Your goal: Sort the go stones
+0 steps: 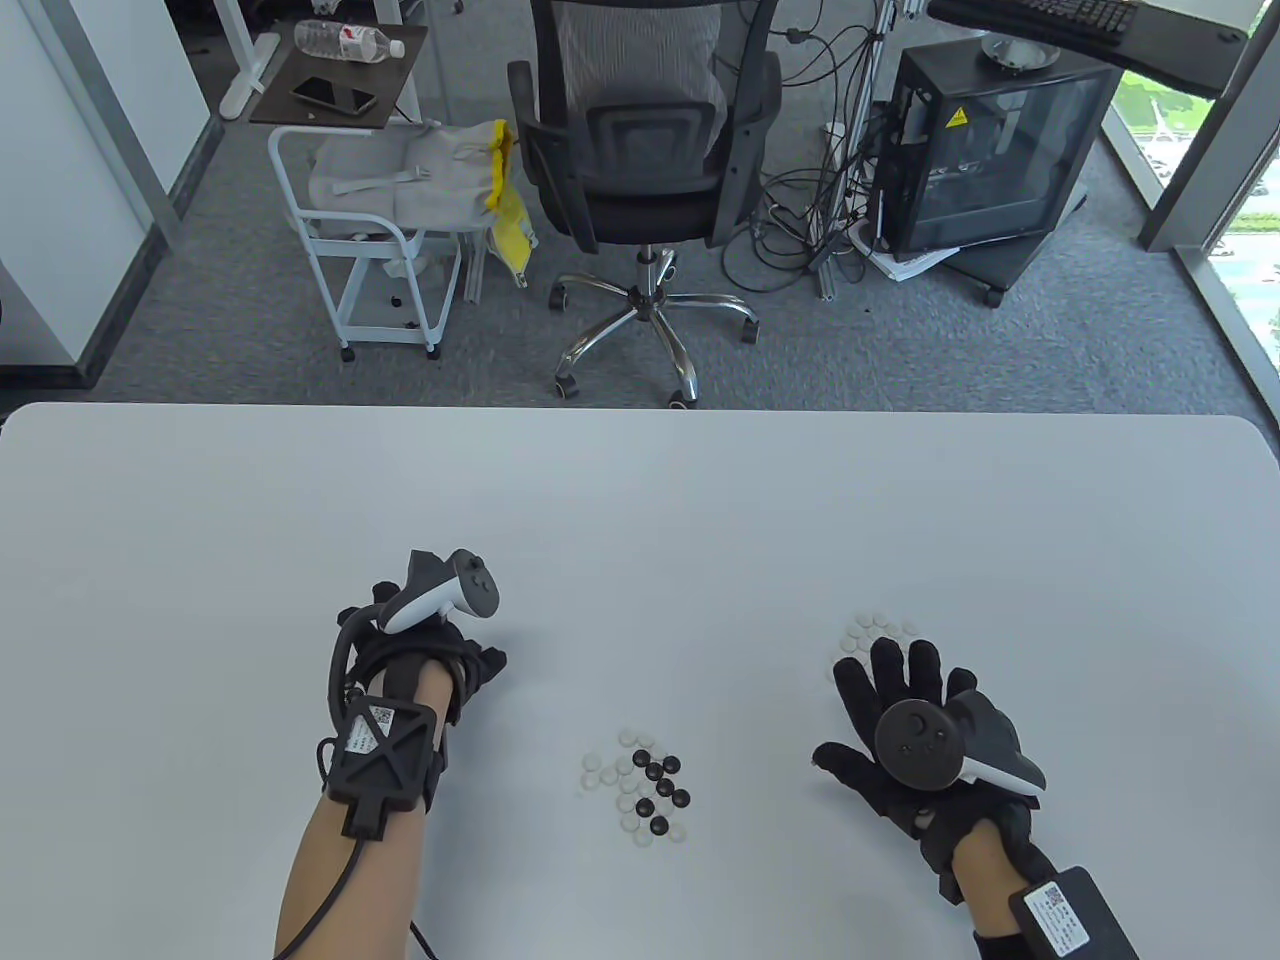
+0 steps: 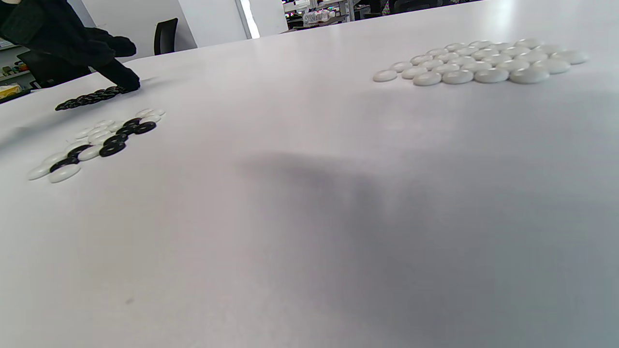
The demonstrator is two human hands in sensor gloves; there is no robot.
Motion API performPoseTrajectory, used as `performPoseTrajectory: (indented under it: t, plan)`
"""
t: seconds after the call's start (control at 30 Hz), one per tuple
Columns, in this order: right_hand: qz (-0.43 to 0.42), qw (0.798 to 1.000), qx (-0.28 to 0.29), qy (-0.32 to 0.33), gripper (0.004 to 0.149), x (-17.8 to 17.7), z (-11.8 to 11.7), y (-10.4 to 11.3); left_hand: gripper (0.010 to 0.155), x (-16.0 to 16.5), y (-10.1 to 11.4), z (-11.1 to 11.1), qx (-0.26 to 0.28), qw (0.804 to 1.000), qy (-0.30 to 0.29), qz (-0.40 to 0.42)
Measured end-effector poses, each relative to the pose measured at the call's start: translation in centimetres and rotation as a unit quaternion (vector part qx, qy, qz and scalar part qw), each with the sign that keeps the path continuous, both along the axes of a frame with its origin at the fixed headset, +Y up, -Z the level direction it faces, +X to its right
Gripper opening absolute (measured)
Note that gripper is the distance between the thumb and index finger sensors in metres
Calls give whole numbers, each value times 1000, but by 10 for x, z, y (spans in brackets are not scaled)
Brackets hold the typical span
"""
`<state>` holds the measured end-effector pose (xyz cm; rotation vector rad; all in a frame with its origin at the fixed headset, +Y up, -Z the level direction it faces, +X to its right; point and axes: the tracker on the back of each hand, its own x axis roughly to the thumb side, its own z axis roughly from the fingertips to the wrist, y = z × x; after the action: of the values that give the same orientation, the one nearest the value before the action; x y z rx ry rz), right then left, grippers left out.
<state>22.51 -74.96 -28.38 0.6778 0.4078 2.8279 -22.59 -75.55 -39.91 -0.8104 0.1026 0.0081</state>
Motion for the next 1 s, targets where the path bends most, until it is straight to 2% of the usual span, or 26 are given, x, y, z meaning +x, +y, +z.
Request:
performPoseTrajectory:
  t: [0.2, 0.33, 0.5, 0.53, 0.7, 0.8, 1.0]
  plan:
    - [-2, 1000, -1, -4, 87, 1, 0, 1, 67, 0, 9, 3, 7, 1000, -8, -1]
    - [-9, 1000, 5, -9, 87, 4, 0, 5, 67, 36, 34, 18, 61, 990, -102, 71]
    - [-6, 1000, 2, -11, 86, 5, 0, 5, 66, 94, 48, 50, 60, 967, -233, 81]
    - [-5, 1000, 3, -10, 87, 5, 0, 5, 66, 107, 47, 58, 61, 959, -264, 80]
    - [-2, 1000, 3, -8, 87, 4, 0, 4, 66, 148, 32, 84, 23, 936, -333, 111]
    - [-2, 1000, 4, -7, 87, 3, 0, 4, 67, 165, 19, 90, 10, 929, -357, 94]
    - [-2, 1000, 5, -5, 87, 3, 0, 4, 69, 178, -4, 88, -15, 928, -363, 82]
